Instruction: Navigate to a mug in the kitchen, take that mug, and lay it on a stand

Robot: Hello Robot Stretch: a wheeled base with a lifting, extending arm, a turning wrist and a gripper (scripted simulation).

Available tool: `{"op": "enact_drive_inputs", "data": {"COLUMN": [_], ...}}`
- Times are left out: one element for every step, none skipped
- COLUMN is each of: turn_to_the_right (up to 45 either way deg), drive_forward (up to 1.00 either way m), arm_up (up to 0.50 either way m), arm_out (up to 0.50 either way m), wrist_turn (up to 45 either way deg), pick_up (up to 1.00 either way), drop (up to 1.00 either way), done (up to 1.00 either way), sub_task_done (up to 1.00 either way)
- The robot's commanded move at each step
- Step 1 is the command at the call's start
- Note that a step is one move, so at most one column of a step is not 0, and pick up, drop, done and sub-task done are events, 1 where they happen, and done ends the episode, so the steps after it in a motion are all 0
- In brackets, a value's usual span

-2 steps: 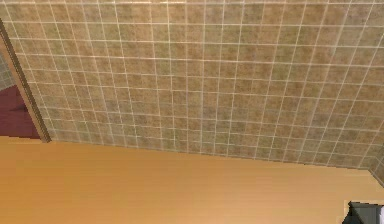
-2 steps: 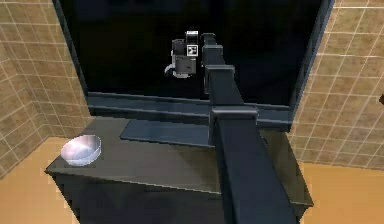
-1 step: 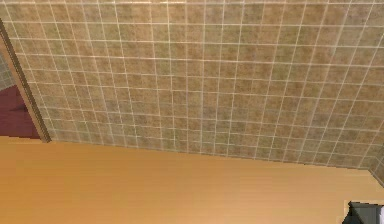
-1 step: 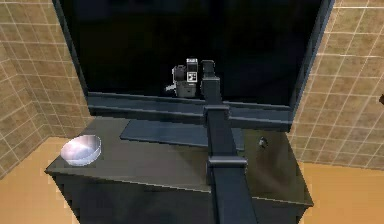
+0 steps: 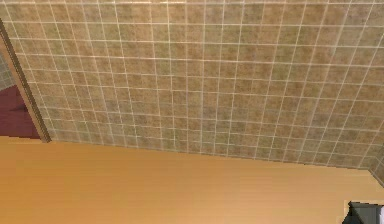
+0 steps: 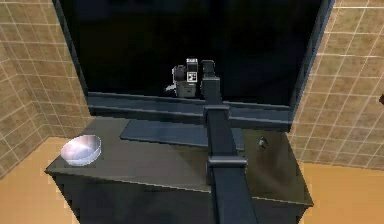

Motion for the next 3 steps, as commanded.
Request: {"op": "enact_drive_inputs", "data": {"turn_to_the_right": [0.0,0.0,0.0], "drive_forward": [0.00,0.00,0.00], "arm_up": [0.00,0.08,0.00], "arm_out": [0.00,0.00,-0.08], "wrist_turn": [0.0,0.0,0.0], "pick_up": [0.00,0.00,0.00], "drop": [1.00,0.00,0.00], "done": [0.00,0.00,0.00], "sub_task_done": [0.00,0.00,0.00]}}
